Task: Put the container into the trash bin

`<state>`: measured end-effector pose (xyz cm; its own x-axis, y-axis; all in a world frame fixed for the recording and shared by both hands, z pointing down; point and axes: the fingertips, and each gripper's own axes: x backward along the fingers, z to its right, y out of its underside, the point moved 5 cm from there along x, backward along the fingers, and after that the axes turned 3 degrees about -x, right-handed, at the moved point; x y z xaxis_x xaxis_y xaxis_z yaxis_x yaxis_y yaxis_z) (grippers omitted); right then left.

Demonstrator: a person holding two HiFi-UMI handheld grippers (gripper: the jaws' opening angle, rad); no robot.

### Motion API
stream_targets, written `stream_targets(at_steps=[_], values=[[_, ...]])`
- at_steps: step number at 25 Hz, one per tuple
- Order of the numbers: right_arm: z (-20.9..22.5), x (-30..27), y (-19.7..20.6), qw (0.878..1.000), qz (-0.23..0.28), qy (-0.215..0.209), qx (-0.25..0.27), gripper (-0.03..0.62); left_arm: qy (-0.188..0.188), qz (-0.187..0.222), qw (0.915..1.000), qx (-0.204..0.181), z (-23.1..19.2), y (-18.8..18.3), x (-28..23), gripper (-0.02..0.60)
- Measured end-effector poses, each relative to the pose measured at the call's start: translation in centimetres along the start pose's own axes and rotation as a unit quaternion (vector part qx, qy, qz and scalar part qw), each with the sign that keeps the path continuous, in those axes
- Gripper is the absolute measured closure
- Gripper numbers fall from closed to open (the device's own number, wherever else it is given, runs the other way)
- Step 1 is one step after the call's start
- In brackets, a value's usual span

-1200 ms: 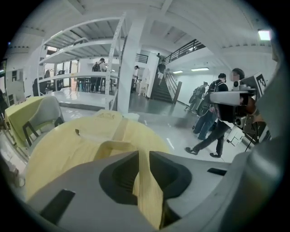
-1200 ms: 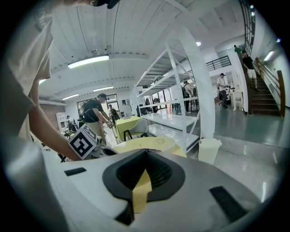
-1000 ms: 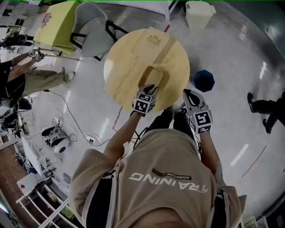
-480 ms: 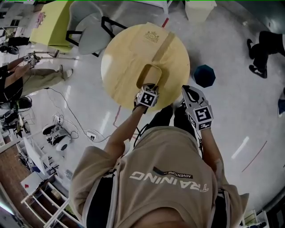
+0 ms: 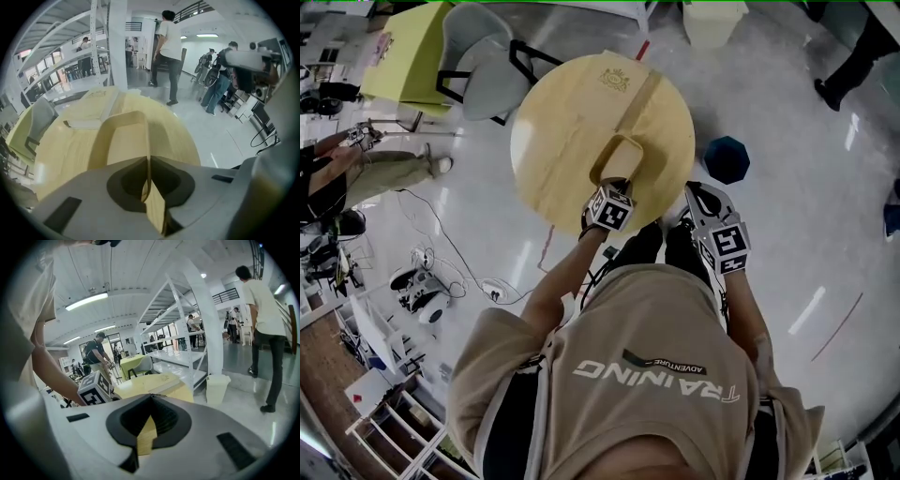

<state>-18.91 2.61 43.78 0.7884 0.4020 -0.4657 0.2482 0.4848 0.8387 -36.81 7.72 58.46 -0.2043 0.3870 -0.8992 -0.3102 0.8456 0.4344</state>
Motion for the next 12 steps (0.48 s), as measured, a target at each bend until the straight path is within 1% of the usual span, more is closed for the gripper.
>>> stream_targets(at_steps=[6,12], values=[[-1.3,1.2,-0.4,1.000,0.009,0.000,0.005,0.595,0.000,0.045,0.9986,0.028,0.3,-1.1,3.8,0.563],[-3.0,2.2,-2.4,0.999,0.031,0.002,0.022,0.595,0.001,0.089,0.9946,0.053,0.0,-2.5,8.1,0.563]])
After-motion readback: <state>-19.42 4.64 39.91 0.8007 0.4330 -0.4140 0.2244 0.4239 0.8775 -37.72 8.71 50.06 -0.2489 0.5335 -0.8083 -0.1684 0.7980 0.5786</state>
